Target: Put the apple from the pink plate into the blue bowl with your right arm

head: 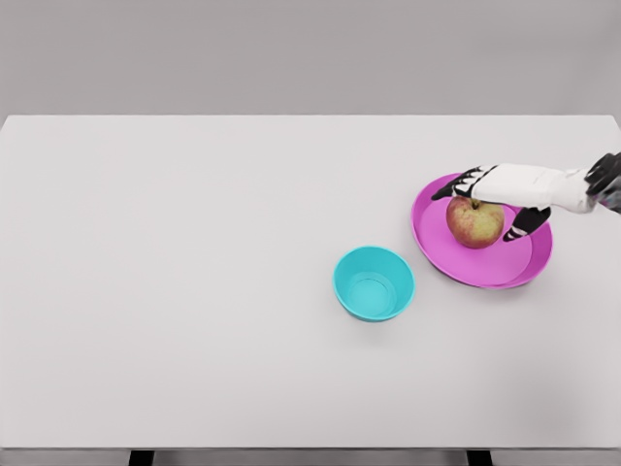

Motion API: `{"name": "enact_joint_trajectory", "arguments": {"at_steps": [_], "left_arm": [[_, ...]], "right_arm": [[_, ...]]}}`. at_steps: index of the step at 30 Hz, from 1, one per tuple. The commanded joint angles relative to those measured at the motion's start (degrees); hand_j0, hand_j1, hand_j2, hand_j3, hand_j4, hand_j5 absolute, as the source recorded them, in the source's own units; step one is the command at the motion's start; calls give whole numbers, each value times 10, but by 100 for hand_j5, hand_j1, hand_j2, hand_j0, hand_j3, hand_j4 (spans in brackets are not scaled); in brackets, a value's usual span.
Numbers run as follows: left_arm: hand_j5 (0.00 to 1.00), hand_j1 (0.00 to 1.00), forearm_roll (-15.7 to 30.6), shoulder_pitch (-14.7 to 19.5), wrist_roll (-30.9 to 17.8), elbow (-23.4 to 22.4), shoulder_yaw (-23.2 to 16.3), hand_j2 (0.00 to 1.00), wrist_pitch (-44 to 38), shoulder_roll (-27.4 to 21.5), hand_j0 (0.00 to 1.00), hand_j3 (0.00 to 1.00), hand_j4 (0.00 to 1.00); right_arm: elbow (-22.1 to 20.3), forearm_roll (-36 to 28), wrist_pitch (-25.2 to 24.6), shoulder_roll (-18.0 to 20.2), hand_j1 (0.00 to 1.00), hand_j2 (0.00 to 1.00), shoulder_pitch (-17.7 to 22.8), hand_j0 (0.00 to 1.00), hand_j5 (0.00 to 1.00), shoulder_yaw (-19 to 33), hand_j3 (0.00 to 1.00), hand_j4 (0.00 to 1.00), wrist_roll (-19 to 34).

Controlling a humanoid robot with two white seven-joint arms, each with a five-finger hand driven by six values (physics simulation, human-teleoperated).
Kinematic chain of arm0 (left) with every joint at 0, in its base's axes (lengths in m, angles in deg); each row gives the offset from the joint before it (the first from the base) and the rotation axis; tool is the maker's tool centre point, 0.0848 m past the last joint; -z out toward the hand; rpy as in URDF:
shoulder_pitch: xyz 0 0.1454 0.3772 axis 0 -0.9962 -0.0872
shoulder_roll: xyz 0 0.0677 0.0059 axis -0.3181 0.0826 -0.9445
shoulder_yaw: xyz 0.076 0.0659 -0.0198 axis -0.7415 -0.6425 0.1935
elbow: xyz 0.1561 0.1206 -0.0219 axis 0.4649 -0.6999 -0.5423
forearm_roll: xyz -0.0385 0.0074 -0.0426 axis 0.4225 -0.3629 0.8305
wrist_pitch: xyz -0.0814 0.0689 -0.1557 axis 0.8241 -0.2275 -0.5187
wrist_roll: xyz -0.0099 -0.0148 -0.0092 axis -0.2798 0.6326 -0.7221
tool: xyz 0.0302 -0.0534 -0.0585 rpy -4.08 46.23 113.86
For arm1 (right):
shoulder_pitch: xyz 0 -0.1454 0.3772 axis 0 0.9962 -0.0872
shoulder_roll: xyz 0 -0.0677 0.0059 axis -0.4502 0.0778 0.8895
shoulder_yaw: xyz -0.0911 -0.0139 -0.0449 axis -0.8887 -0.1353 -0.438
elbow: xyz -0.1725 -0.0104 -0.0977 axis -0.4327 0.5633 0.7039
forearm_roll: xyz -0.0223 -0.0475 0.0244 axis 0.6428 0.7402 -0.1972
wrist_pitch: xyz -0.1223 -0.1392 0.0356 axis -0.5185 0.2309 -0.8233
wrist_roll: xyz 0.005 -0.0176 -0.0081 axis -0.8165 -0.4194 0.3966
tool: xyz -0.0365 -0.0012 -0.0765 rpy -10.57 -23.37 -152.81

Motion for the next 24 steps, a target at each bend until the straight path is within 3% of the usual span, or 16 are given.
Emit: {"name": "enact_joint_trajectory", "arguments": {"at_steps": [1, 9, 24], "left_arm": [[100, 100, 0, 0, 0, 0, 0, 100, 0, 0, 100, 100, 100], [100, 100, 0, 0, 0, 0, 0, 100, 0, 0, 100, 100, 100], [100, 100, 0, 0, 0, 0, 0, 100, 0, 0, 100, 100, 100]], "right_arm": [[2, -3, -1, -1, 100, 100, 0, 100, 100, -2, 100, 100, 0], [23, -3, -1, -6, 100, 100, -4, 100, 100, -11, 100, 100, 0], [24, -3, -3, -8, 98, 98, -4, 98, 98, -21, 98, 98, 0]]}}
